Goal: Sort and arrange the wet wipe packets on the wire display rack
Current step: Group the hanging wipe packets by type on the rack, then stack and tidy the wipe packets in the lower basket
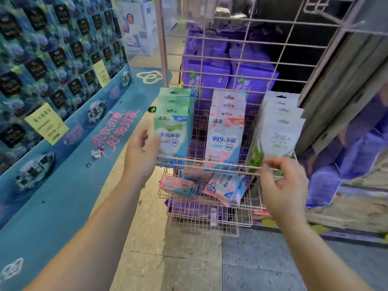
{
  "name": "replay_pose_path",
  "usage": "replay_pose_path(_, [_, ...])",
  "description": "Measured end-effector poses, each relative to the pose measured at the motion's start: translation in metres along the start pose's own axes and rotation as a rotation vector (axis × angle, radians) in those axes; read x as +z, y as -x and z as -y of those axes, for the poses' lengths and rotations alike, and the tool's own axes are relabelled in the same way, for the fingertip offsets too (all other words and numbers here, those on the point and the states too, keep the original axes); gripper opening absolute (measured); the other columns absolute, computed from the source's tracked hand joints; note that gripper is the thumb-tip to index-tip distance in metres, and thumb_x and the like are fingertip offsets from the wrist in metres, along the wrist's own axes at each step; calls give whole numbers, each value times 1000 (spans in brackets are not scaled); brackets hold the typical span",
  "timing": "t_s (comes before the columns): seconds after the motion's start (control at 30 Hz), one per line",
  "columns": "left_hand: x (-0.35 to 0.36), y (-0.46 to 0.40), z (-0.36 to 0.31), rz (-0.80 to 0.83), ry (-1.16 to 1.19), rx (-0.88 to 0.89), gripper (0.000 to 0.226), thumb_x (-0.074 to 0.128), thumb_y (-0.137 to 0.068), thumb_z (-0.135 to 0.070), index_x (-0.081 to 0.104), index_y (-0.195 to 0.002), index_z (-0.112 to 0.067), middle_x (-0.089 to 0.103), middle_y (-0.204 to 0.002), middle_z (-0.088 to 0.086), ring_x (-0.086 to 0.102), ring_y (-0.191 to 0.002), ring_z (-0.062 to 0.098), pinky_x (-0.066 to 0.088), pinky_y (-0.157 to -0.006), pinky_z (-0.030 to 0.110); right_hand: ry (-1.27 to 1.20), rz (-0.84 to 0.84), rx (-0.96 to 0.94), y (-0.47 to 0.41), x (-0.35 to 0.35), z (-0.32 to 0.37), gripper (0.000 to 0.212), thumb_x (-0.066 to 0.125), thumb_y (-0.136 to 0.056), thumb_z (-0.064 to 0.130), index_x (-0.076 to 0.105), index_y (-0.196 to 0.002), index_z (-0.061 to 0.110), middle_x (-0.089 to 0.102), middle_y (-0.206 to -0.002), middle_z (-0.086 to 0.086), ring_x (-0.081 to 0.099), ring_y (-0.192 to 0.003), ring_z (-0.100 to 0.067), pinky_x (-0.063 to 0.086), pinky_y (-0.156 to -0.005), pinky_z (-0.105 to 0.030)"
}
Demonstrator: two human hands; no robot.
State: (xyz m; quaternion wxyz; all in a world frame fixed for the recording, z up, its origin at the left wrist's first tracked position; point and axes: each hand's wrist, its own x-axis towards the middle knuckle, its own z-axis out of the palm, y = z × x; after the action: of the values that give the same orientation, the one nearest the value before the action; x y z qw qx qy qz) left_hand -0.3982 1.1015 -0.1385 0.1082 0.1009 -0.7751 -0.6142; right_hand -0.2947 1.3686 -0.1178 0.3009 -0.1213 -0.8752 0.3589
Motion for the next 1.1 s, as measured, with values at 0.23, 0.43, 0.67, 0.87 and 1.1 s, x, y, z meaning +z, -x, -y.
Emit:
replay_pose_path(0.23, [2, 58, 70, -63, 77, -138, 13, 47, -96, -12, 56, -89, -17, 57, -86, -6, 54, -85, 17, 43, -77, 29, -152, 562, 380, 63, 46, -36, 12, 62, -86, 5, 66, -83, 17, 65, -64, 28, 50, -54, -2, 39, -51, -10])
replay_pose_path(0.43, [34, 69, 80, 321, -206, -224, 20, 65, -87, -16, 56, -104, -18, 61, -99, -2, 60, -90, 16, 47, -81, 30, -33, 557, 649, 44, 76, -54, 44, 60, -89, 35, 52, -125, 10, 65, -105, -8, 56, -82, -20, 41, -73, -29])
replay_pose_path(0.67, [50, 82, 81, 368, -224, -252, 6, 66, -86, -15, 66, -92, -15, 67, -88, -2, 59, -79, 10, 45, -68, 17, -372, 529, 1087, 23, 124, -74, 58, 71, -74, 55, 51, -113, 18, 66, -96, -8, 57, -57, -22, 48, -50, -29])
replay_pose_path(0.87, [47, 76, 90, 444, -252, -287, 6, 67, -84, -19, 67, -90, -21, 70, -91, 3, 63, -84, 17, 48, -72, 26, -683, 516, 1188, 21, 128, -69, 39, 75, -80, 29, 56, -112, 20, 68, -79, -2, 57, -55, -17, 51, -46, -25])
replay_pose_path(1.1, [33, 16, 93, 520, -197, -168, 21, 64, -80, 3, 65, -82, -18, 68, -78, -2, 61, -72, 16, 48, -67, 23, -761, 366, 1226, 24, 113, -77, 18, 75, -75, 17, 67, -91, 15, 63, -68, -4, 47, -56, -13, 40, -46, -20])
